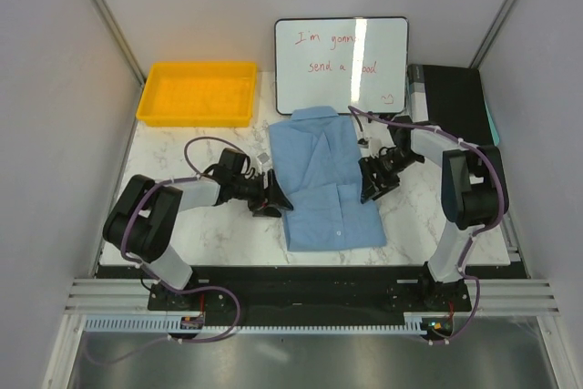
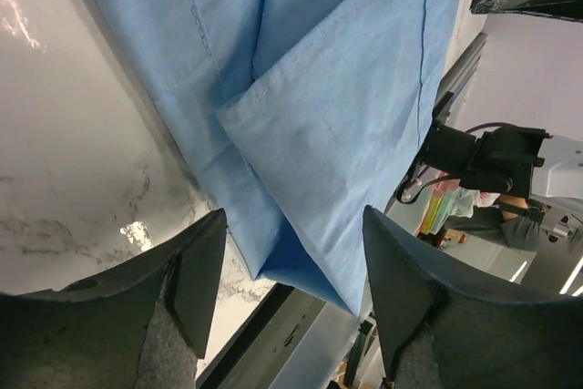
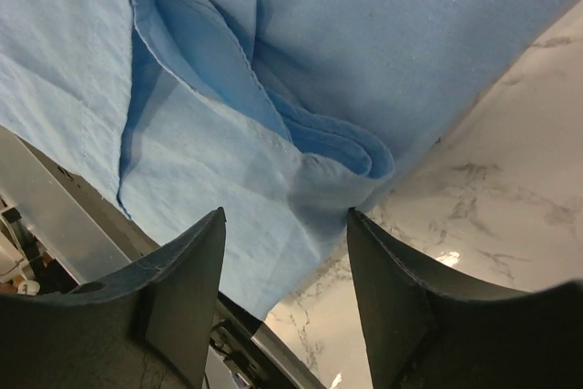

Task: Fold and stack the long sleeve shirts
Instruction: Fold the shirt

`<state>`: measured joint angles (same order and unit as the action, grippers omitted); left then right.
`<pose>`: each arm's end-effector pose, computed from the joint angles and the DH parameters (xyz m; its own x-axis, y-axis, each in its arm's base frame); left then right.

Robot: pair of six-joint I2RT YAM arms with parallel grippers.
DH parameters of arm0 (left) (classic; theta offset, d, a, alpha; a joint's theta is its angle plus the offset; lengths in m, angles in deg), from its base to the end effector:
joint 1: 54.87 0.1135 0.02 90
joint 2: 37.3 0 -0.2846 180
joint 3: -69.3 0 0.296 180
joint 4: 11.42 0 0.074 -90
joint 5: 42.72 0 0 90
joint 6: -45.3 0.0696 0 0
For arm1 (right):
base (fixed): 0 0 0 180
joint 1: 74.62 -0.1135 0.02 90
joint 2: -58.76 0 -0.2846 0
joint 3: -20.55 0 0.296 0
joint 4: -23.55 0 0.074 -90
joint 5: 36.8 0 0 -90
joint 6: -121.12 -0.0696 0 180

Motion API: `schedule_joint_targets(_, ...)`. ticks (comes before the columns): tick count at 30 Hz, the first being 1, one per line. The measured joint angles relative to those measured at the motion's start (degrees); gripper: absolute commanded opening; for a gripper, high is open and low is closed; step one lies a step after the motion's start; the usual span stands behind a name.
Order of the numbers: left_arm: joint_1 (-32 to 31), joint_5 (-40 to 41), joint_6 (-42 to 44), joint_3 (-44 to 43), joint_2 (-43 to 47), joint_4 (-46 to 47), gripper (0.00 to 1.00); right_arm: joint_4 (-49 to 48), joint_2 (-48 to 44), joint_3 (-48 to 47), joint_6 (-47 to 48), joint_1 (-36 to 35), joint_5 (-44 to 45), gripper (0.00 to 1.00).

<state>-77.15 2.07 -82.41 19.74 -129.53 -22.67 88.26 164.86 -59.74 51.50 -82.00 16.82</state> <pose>0.2785 -0.1675 0.0978 -0.9916 -0.0594 -0.1151 0.0598 0.5778 -0.8140 0.3559 0.0877 0.1280 -0.8954 -0.3987 -0.1980 -0.4373 0.7044 0.5591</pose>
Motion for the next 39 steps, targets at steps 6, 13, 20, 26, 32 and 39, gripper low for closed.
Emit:
schedule_joint_targets(6, -0.5, 0.2, 0.0, -2.2, -3.1, 2.9, 0.51, -1.1, 2.2, -0.5, 0.0, 0.0, -1.4, 0.57)
schedule_joint_targets(13, -0.6, 0.8, 0.4, -3.1, -4.4, 4.7, 0.16, -2.0, 3.7, -2.4, -0.2, 0.0, -2.8, 0.30)
schedule_joint_targets(20, -0.7, 3.6, 5.2, -3.2, 0.0, 4.5, 0.02, -3.7, 3.6, -2.6, -1.0, 0.0, -2.9, 0.02)
schedule_joint_targets(26, -0.7, 6.4, 10.8, -4.4, -1.8, 4.0, 0.07, -7.4, 3.6, -2.3, -2.6, 0.0, -2.8, 0.01)
schedule_joint_targets(32, -1.0, 9.9, 14.1, -8.5, -8.4, -0.7, 0.11, -10.7, 3.7, -2.1, -4.3, -0.7, -1.9, 0.04)
schedule_joint_targets(39, -1.1, 13.6, 19.5, -14.8, -10.4, -8.1, 0.11, -13.0, 3.9, 1.4, -5.3, -2.9, -1.1, 0.05)
